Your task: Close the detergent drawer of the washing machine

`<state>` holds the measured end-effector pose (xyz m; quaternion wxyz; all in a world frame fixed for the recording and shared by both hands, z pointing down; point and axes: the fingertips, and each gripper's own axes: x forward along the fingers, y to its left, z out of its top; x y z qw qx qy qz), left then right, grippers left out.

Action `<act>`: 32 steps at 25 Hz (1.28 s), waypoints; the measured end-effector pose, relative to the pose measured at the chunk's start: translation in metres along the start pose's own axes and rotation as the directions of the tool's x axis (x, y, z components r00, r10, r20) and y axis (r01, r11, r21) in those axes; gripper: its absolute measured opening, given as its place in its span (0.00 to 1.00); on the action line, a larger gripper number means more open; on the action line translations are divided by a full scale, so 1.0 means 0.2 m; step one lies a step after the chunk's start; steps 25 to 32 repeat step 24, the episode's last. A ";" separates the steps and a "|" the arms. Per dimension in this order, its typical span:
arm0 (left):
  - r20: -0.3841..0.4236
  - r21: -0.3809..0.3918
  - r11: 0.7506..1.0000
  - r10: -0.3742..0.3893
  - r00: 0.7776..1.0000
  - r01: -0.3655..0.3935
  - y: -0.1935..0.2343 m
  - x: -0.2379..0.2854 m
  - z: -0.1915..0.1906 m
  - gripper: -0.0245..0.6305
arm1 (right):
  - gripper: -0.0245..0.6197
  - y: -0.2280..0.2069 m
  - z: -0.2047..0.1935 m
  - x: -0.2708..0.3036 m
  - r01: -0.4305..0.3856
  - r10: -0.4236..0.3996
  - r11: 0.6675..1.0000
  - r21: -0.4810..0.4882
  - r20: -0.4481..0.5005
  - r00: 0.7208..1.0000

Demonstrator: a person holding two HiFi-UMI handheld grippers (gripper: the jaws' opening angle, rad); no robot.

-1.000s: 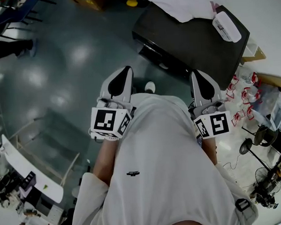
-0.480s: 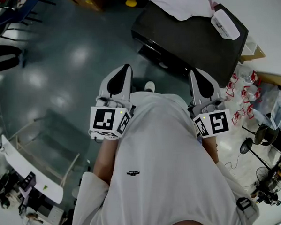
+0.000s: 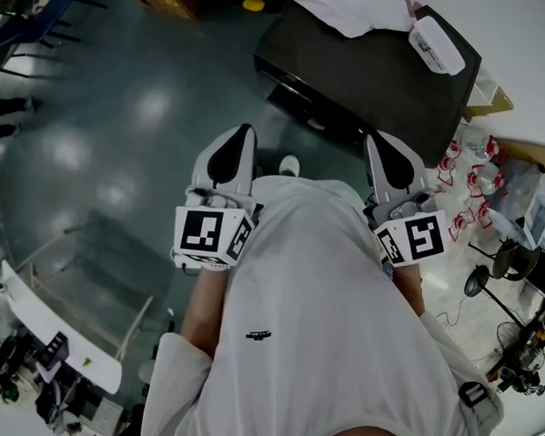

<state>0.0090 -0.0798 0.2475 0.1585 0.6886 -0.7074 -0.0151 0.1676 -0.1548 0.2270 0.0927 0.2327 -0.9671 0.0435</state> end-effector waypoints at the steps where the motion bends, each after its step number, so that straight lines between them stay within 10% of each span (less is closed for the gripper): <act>1: -0.002 -0.001 1.000 0.000 1.000 0.000 0.00 0.00 0.00 0.07 | 0.04 0.01 0.00 0.00 -0.004 0.004 1.000 0.001 0.000 1.000; 32: -0.010 0.011 1.000 -0.024 1.000 0.024 -0.02 0.03 0.01 0.07 | 0.04 -0.03 0.03 0.00 0.039 -0.039 0.999 0.026 0.029 0.999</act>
